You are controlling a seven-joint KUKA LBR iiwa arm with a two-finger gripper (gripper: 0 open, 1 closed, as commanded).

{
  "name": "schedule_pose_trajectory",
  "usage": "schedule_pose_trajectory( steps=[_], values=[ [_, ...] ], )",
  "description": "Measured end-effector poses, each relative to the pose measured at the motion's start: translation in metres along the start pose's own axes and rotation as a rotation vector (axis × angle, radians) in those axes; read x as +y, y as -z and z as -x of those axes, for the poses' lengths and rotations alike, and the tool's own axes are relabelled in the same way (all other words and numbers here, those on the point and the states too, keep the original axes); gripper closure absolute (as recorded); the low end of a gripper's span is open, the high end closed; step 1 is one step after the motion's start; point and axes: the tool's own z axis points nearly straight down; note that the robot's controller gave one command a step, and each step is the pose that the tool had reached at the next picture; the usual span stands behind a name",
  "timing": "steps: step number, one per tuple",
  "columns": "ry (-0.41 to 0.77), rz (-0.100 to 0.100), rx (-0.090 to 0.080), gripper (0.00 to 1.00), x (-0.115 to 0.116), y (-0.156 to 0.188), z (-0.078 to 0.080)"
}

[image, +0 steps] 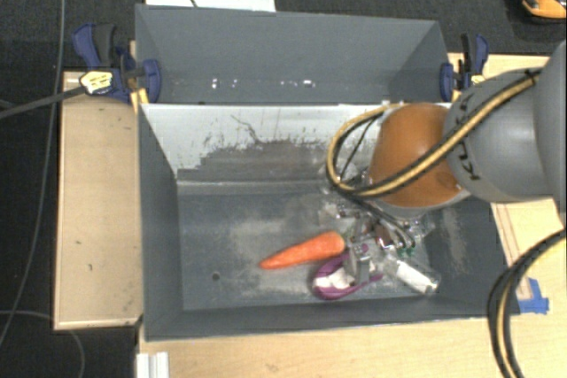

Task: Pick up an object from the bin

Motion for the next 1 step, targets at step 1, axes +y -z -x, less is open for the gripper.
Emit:
schedule_pose_trajectory(
  steps=[1],
  values=[
    [-0.118,0.002,-0.002,0.0,0.0326,0.0292,0.0082]
  ],
)
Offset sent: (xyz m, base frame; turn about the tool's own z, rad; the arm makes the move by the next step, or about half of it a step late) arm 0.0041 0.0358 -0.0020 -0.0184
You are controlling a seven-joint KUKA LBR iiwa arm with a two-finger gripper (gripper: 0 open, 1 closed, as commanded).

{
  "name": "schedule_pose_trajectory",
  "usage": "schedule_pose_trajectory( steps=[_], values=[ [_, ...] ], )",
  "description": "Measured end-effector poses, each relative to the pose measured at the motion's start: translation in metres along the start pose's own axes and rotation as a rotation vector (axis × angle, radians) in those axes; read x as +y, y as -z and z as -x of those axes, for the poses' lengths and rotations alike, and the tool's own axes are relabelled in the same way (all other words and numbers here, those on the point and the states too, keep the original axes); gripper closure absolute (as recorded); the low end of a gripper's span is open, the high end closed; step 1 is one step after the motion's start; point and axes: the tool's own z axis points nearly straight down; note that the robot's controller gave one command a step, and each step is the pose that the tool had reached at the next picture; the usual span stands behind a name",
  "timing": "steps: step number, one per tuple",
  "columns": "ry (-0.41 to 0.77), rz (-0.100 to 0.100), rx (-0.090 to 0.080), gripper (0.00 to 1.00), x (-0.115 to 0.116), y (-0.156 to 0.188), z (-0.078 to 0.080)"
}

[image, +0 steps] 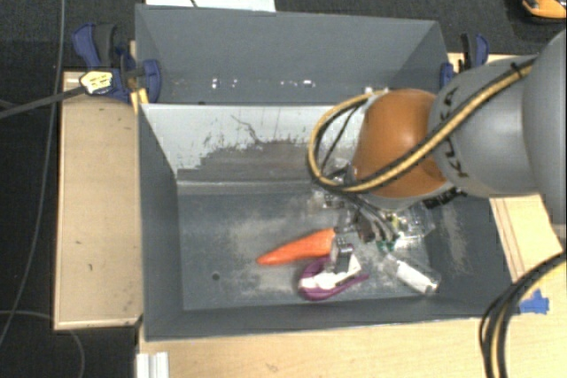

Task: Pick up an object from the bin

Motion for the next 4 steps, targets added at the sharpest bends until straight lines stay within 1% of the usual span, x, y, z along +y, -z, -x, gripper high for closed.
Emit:
schedule_pose_trajectory(
  steps=[1,2,4],
  values=[
    [0.136,-0.002,0.009,0.0,0.002,-0.03,0.002],
    [0.066,-0.002,0.003,1.0,0.004,-0.027,-0.008],
    [0.068,-0.002,0.001,1.0,0.004,-0.025,-0.008]
  ],
)
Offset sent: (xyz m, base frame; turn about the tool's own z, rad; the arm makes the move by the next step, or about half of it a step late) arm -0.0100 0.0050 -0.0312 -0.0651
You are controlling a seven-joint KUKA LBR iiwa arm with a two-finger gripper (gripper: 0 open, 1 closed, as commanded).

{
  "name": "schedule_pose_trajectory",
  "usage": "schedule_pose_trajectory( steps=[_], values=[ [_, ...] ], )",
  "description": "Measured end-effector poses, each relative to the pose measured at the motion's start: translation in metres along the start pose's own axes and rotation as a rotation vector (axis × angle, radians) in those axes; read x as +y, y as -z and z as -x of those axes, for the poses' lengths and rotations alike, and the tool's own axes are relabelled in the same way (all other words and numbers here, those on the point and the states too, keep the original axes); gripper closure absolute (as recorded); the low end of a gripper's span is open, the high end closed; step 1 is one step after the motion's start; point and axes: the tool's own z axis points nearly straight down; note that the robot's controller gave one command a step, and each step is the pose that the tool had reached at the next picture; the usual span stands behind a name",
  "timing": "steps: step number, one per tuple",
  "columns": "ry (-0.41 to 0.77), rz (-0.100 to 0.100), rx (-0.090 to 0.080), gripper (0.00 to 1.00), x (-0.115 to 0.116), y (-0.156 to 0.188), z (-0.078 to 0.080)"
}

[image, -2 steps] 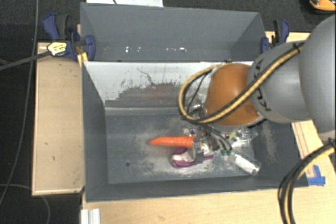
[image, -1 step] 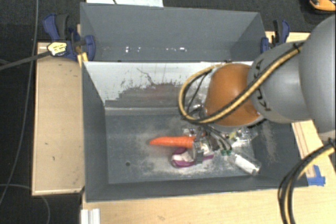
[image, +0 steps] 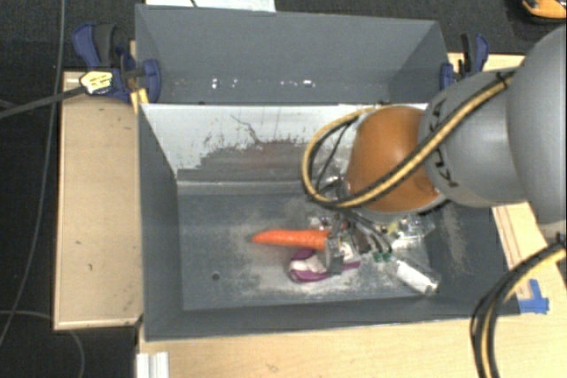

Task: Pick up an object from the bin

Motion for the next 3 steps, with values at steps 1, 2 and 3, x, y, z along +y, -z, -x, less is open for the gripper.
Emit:
schedule_pose_trajectory(
  steps=[1,2,3],
  values=[
    [0.0,0.0,-0.001,1.0,0.0,0.002,0.0],
    [0.001,0.001,-0.006,1.0,0.0,0.009,0.001],
    [0.002,0.001,-0.01,1.0,0.0,0.018,0.002]
  ],
)
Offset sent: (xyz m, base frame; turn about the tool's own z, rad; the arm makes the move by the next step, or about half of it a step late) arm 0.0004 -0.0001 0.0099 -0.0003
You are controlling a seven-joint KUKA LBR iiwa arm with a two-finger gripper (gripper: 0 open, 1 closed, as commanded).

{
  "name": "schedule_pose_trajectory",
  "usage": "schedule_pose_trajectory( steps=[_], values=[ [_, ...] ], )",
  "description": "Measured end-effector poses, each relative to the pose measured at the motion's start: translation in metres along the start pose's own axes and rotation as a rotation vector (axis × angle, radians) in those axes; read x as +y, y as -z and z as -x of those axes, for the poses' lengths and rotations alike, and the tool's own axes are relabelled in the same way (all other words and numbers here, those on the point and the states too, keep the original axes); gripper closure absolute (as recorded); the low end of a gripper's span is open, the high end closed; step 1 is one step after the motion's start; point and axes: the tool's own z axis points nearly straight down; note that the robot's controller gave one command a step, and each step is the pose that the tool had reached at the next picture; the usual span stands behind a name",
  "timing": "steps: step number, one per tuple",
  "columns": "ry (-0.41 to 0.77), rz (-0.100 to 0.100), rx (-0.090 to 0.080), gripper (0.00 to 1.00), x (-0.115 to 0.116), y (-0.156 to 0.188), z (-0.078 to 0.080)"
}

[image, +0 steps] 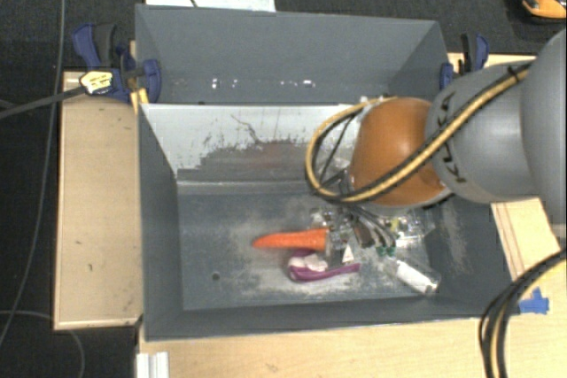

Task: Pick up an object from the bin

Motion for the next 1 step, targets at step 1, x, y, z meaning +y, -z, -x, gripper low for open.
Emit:
schedule_pose_trajectory(
  steps=[1],
  values=[
    [0.0,0.0,-0.001,1.0,0.0,0.0126,-0.0002]
  ],
)
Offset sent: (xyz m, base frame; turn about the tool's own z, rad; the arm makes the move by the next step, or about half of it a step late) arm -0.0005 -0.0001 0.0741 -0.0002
